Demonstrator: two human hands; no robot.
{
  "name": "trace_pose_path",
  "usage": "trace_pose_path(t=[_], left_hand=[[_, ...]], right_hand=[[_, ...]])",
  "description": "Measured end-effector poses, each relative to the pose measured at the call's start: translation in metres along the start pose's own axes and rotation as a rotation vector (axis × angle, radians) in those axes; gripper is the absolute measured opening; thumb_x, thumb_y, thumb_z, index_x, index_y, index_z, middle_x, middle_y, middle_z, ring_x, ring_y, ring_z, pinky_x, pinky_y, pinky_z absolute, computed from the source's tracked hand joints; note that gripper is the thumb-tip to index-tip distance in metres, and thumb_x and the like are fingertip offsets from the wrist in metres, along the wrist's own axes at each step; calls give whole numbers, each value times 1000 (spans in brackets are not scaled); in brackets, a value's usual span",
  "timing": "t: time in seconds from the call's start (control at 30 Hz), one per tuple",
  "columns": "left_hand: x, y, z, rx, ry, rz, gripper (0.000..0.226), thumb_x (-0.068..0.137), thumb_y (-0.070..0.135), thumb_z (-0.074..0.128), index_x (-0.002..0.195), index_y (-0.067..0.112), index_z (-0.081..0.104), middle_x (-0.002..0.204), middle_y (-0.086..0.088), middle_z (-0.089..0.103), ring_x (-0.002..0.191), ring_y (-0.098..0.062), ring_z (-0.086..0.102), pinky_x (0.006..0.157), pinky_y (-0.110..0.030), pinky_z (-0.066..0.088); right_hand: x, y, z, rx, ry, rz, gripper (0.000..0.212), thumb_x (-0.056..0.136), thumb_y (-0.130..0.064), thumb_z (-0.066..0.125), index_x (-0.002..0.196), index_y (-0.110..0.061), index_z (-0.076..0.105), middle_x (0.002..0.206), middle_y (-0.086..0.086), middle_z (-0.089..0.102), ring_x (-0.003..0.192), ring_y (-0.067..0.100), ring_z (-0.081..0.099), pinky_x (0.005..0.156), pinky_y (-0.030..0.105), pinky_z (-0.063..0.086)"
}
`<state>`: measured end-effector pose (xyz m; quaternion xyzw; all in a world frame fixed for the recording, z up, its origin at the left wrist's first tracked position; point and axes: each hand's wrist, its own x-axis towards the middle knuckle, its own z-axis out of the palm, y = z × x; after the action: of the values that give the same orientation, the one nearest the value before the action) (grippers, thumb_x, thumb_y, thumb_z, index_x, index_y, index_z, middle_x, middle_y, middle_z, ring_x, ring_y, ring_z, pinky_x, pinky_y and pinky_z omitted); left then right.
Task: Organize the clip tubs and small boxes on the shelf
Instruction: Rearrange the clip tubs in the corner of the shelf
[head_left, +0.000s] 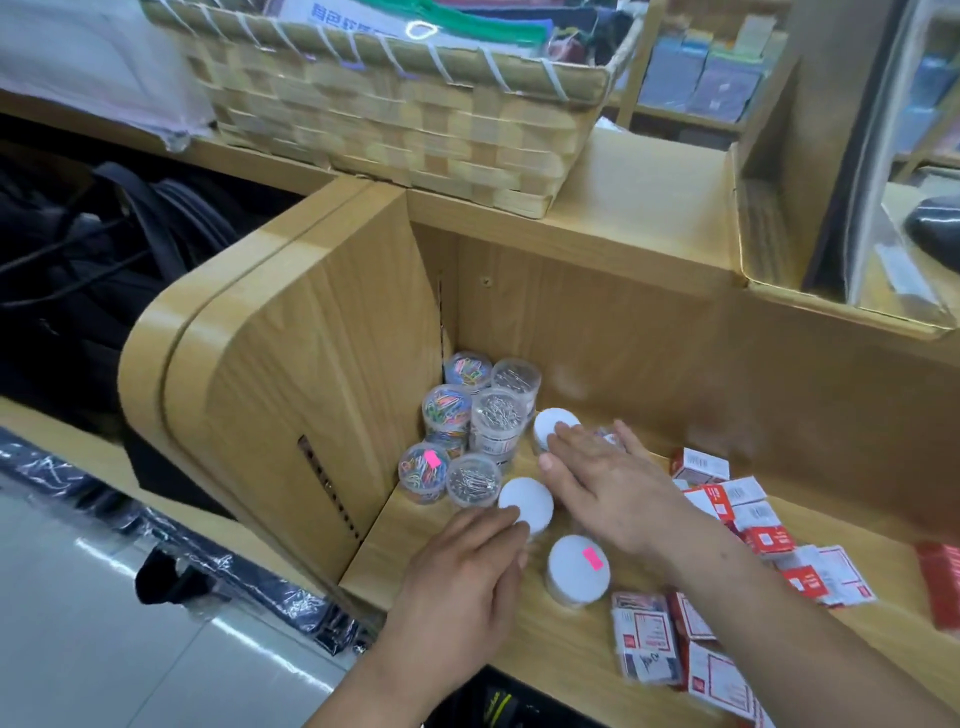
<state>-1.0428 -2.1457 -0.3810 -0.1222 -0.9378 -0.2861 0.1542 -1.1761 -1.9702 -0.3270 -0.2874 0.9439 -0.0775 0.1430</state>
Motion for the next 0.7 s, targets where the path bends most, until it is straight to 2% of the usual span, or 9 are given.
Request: trace_pose_path(t=[0.03,0.1,0.17,0.27,0.37,0.47,0.53,0.6,0.7], left_hand=[[-1,-1,3,4,-25,0,26,101,24,54,122,17,67,135,3,64,132,-17,54,104,-34,48],[-3,1,12,36,-73,2,34,104,32,49,131,16,63,145,0,59,144,-15,43,113,-33,43],[-1,8,19,94,-95,-16,44,106,41,43,136,15,62,150,-3,55,148,-15,38,115,-33,41],[13,21,25,214,-136,-81,59,107,51,30,139,11,60,150,-9,53,148,-21,39,119,-35,36],[34,24,32,246,-179,-103,73,106,55,13,146,7,51,155,-16,47,152,-26,31,124,-34,20],[57,25,30,191,-275,-131,94,95,65,-10,155,8,36,164,-15,31,157,-24,15,125,-28,5],[69,26,26,166,-340,-147,94,89,63,-9,155,11,33,166,-11,28,157,-22,12,127,-29,9],[72,25,23,101,-314,-151,80,93,57,4,150,15,41,160,-8,38,153,-21,24,123,-33,24],[55,26,16,28,-172,-109,35,98,45,43,125,28,57,128,7,58,124,-17,51,95,-39,51]], right_hand=[[4,4,-1,31,18,-7,70,100,-63,9,155,-28,34,165,-8,24,153,4,12,126,40,-3],[3,10,-6,143,119,-16,73,98,-67,10,146,-28,48,157,-7,41,150,5,25,126,39,8],[-8,16,-10,252,221,-3,70,99,-65,14,124,-25,65,132,-7,63,135,11,47,121,36,22],[-27,25,-14,283,313,95,69,100,-65,14,101,-21,68,101,-6,68,116,15,56,104,36,41],[-34,36,-11,263,266,173,61,96,-67,14,97,-31,64,94,-15,60,111,11,55,91,40,48],[-31,51,-2,239,237,205,45,92,-55,29,115,-32,61,110,-14,60,114,13,56,89,42,51],[-29,58,3,226,233,200,42,91,-36,41,128,-31,59,121,-11,59,120,16,55,91,40,51],[-29,60,7,211,244,186,39,94,-28,49,131,-27,60,124,-9,59,121,17,54,93,38,50],[-31,52,13,142,302,103,24,93,-32,59,115,-28,68,120,-11,63,116,18,56,88,36,51]])
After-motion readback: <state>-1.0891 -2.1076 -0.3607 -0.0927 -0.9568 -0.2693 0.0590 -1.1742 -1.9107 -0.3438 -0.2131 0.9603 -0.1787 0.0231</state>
